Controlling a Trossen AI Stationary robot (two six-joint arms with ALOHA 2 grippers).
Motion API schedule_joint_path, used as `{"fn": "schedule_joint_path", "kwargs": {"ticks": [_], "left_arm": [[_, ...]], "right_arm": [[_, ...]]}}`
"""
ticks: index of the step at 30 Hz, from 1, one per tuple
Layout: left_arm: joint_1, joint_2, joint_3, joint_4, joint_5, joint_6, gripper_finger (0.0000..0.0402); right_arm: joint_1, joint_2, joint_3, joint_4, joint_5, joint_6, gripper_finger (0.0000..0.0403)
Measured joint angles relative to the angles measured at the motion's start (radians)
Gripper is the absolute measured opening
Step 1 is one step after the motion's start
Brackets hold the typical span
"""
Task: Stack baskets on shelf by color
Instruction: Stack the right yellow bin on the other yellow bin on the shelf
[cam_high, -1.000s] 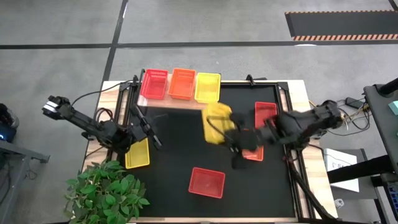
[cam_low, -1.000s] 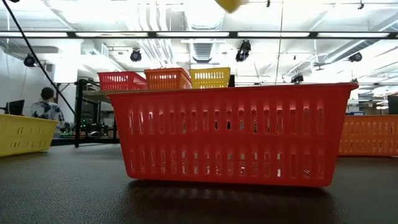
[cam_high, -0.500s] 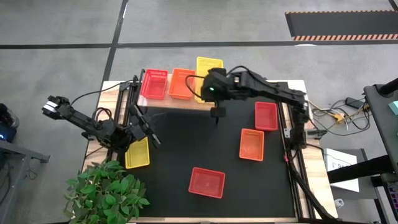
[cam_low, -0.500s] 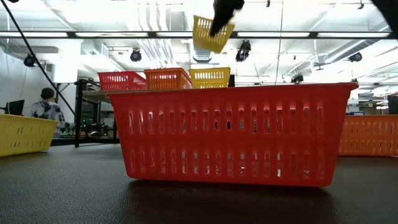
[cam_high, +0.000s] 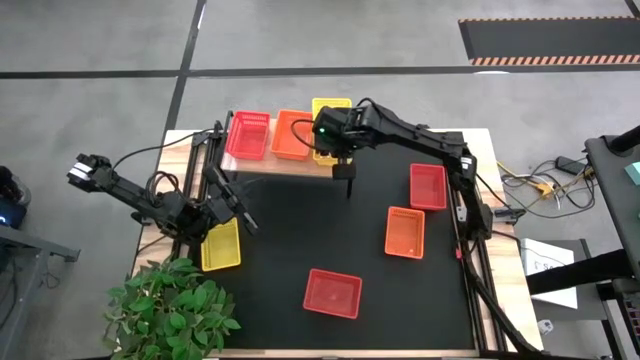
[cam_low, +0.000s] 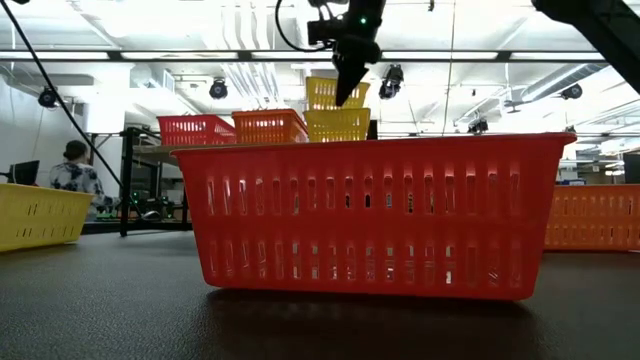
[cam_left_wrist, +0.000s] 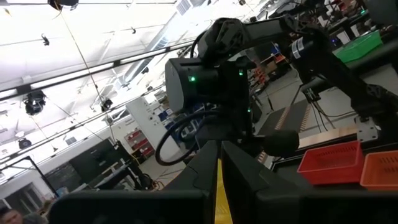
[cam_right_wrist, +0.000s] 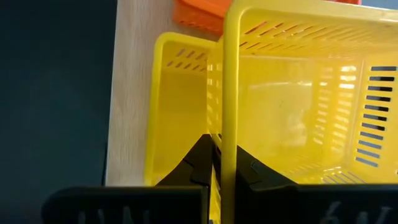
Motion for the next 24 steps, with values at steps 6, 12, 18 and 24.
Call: {"fn": "schedule_joint_path", "kwargs": {"ticks": [6, 12, 18, 24], "left_arm": [[0.0, 0.0, 0.0, 0.0, 0.0, 0.001, 0.0006], [0.0, 0.0, 0.0, 0.0, -0.001, 0.002, 0.0006], [0.0, 0.0, 0.0, 0.0, -0.001, 0.003, 0.0006], [0.0, 0.0, 0.0, 0.0, -0.001, 0.003, 0.0006]], "right_arm": [[0.0, -0.002, 0.0, -0.002, -0.001, 0.075, 0.0008], [0.001, -0.005, 0.0, -0.018, -0.002, 0.141, 0.0009], [0.001, -0.005, 0.0, -0.021, -0.004, 0.145, 0.0009], [0.001, -0.005, 0.0, -0.022, -0.097, 0.148, 0.0009]]}}
